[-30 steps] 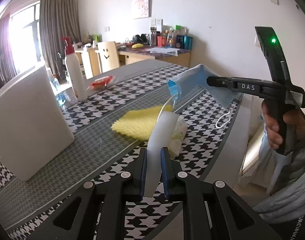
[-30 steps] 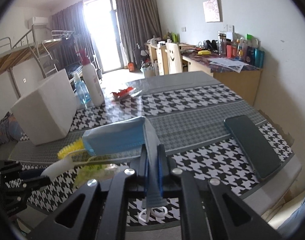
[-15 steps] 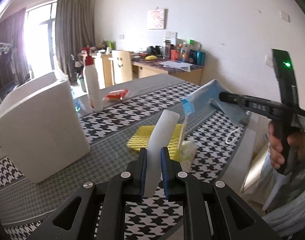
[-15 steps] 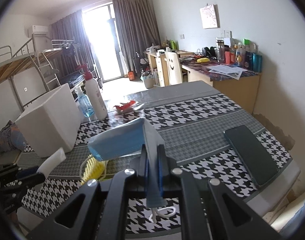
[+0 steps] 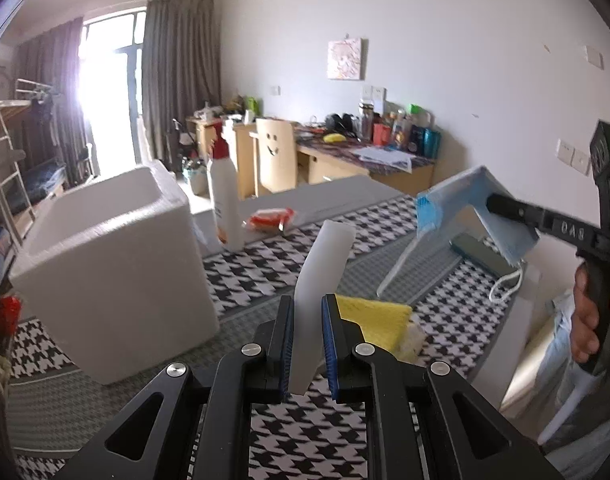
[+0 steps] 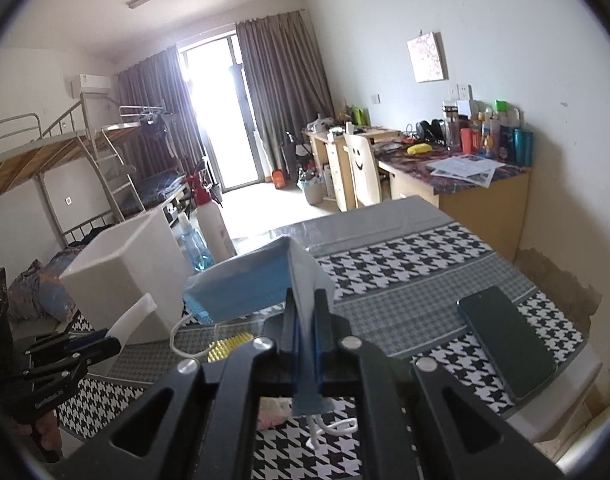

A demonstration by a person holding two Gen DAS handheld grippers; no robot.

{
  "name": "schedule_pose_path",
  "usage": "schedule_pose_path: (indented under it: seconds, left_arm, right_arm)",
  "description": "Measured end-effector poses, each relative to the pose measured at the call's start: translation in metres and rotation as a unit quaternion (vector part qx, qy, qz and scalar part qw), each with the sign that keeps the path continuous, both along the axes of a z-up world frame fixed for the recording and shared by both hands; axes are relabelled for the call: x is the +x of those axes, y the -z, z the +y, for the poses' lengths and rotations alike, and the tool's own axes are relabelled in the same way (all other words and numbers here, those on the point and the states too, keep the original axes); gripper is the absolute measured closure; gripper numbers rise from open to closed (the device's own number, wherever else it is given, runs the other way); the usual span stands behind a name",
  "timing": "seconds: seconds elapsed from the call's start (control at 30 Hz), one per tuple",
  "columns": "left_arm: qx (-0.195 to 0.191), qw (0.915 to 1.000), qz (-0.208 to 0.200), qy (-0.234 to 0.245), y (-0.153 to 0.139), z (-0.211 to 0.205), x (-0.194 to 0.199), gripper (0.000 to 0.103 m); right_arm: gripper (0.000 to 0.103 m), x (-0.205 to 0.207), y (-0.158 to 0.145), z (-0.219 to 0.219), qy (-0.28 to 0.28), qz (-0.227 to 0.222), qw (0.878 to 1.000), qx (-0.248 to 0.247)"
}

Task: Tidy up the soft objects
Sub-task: 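Lift and carry the white tube and blue mask toward the white foam box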

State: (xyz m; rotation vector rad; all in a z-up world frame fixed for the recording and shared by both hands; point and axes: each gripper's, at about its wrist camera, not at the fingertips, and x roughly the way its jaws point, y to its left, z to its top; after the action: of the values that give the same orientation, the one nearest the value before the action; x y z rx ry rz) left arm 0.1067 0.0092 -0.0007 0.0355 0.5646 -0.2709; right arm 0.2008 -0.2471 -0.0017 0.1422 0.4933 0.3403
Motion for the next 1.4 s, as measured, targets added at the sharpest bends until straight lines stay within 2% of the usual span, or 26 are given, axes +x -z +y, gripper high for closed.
schedule_pose_path:
  seconds: [0.17, 0.33, 0.53, 0.73, 1.4]
  left_arm:
    - [0.002, 0.9997, -0.013, -0.021, -0.011, 0.002, 0.002, 0.088]
    - [0.014, 0.9971, -0.027, -0.069, -0.017, 0.003, 0.002, 0.088]
    - [0.018, 0.9938, -0.033, -0.104, -0.023, 0.009, 0.007, 0.088]
    - [0.022, 0.9918, -0.045, -0.117, -0.032, 0.015, 0.012, 0.088]
    - [0.026, 0.9906, -0.071, -0.114, -0.057, 0.02, 0.016, 0.088]
  right_arm:
    - [0.095, 0.005, 0.0, 0.01, -0.012, -0.001, 1.0, -0.004]
    - [0.095, 0.008, -0.006, 0.02, -0.021, -0.01, 1.0, -0.007]
    - [0.095, 0.014, -0.009, 0.027, -0.03, -0.013, 0.999, -0.005]
    - [0.095, 0.019, -0.015, 0.034, -0.039, -0.019, 0.999, -0.004]
    - [0.095, 0.033, -0.037, 0.06, -0.06, -0.041, 0.997, -0.017]
